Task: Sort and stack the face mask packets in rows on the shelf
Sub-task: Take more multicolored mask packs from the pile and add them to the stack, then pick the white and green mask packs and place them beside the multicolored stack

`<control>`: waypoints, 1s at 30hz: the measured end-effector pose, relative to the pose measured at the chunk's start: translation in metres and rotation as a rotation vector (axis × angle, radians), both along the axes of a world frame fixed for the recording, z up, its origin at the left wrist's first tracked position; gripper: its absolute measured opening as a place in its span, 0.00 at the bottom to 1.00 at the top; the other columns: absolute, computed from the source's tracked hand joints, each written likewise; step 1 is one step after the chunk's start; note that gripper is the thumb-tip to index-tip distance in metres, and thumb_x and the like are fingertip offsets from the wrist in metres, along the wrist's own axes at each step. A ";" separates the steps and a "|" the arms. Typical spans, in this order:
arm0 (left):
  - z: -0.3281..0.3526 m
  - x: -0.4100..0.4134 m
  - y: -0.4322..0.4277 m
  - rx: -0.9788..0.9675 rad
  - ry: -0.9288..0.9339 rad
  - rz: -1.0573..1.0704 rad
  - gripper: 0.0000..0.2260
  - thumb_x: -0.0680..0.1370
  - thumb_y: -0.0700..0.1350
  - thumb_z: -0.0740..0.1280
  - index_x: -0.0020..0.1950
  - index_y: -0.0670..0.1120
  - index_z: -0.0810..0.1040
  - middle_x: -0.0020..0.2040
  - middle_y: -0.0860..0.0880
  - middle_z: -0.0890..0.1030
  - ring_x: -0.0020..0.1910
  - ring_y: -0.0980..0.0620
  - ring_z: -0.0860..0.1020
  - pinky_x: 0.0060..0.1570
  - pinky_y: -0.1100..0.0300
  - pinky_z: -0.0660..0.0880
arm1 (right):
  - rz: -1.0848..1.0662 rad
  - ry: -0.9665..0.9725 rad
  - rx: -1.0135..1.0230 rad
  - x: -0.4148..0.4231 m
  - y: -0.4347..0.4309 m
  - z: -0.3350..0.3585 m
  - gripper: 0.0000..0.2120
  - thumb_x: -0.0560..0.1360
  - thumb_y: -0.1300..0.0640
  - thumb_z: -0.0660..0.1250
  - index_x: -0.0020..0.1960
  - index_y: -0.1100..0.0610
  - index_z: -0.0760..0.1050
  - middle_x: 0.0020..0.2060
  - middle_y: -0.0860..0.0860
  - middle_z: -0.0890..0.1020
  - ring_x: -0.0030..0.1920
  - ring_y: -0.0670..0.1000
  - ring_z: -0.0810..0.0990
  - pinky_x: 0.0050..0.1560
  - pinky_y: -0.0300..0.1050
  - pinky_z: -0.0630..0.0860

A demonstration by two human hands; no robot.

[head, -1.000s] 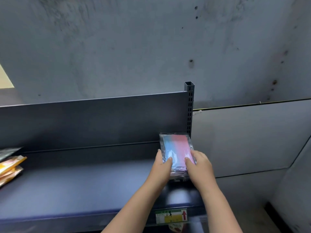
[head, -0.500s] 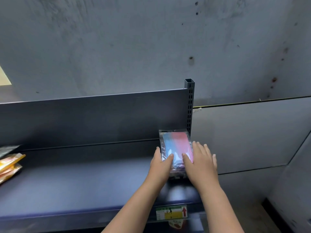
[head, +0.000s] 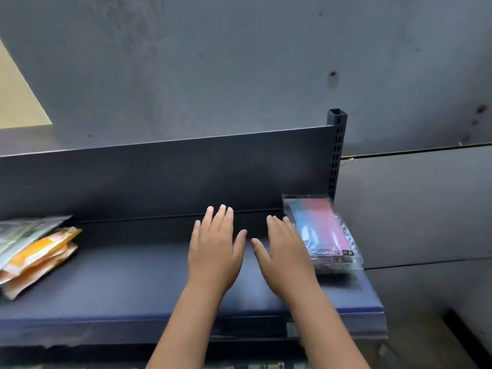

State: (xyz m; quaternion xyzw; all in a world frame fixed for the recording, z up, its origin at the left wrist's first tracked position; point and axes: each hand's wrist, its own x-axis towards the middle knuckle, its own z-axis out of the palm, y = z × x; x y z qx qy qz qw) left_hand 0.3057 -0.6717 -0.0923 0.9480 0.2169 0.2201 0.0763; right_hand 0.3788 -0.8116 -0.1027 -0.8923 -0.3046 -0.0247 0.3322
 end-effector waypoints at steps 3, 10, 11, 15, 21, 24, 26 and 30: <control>0.000 -0.019 0.025 0.017 0.032 0.018 0.36 0.80 0.64 0.43 0.82 0.47 0.65 0.83 0.51 0.64 0.85 0.48 0.54 0.82 0.46 0.51 | 0.027 0.020 0.030 -0.015 0.028 0.000 0.33 0.84 0.41 0.57 0.83 0.55 0.55 0.82 0.48 0.61 0.84 0.51 0.49 0.82 0.48 0.53; -0.002 -0.064 0.111 0.015 0.039 0.039 0.36 0.79 0.65 0.43 0.82 0.49 0.65 0.84 0.53 0.63 0.85 0.49 0.52 0.82 0.47 0.48 | 0.026 0.041 0.061 -0.053 0.112 0.003 0.32 0.84 0.42 0.58 0.83 0.54 0.56 0.82 0.46 0.63 0.84 0.50 0.49 0.82 0.50 0.55; -0.002 -0.071 0.126 0.014 0.037 0.031 0.36 0.79 0.65 0.43 0.82 0.49 0.65 0.84 0.52 0.63 0.85 0.49 0.52 0.82 0.47 0.47 | 0.019 0.045 0.060 -0.059 0.127 0.003 0.32 0.84 0.42 0.58 0.83 0.54 0.56 0.82 0.46 0.63 0.84 0.50 0.49 0.82 0.50 0.55; 0.001 -0.105 0.192 0.020 0.041 -0.019 0.35 0.80 0.65 0.44 0.82 0.50 0.64 0.84 0.53 0.62 0.85 0.50 0.51 0.82 0.49 0.45 | -0.028 0.091 0.096 -0.094 0.188 0.002 0.31 0.84 0.42 0.57 0.83 0.53 0.56 0.82 0.45 0.62 0.84 0.49 0.49 0.82 0.48 0.55; 0.011 -0.172 0.293 0.019 0.047 -0.050 0.34 0.80 0.65 0.46 0.82 0.49 0.66 0.83 0.53 0.64 0.85 0.50 0.52 0.82 0.47 0.48 | -0.057 0.181 0.125 -0.158 0.288 0.004 0.32 0.84 0.44 0.59 0.84 0.52 0.55 0.82 0.44 0.61 0.84 0.47 0.49 0.80 0.47 0.56; 0.010 -0.205 0.334 0.003 0.045 -0.026 0.35 0.80 0.65 0.45 0.82 0.49 0.65 0.83 0.54 0.62 0.85 0.51 0.51 0.82 0.48 0.48 | -0.030 0.200 0.133 -0.187 0.329 0.007 0.31 0.84 0.44 0.59 0.84 0.52 0.55 0.82 0.44 0.61 0.84 0.47 0.49 0.79 0.47 0.57; 0.010 -0.220 0.356 -0.036 0.027 0.014 0.35 0.79 0.65 0.45 0.81 0.50 0.67 0.83 0.53 0.64 0.85 0.50 0.52 0.82 0.47 0.50 | 0.012 0.193 0.118 -0.202 0.350 0.008 0.31 0.84 0.44 0.59 0.84 0.51 0.56 0.82 0.43 0.61 0.84 0.46 0.48 0.79 0.46 0.56; 0.006 -0.238 0.383 -0.093 0.037 0.051 0.29 0.82 0.63 0.52 0.79 0.53 0.68 0.82 0.54 0.65 0.84 0.50 0.53 0.82 0.48 0.52 | 0.072 0.179 0.111 -0.217 0.384 0.011 0.29 0.84 0.45 0.61 0.82 0.52 0.60 0.81 0.43 0.64 0.83 0.46 0.51 0.79 0.44 0.56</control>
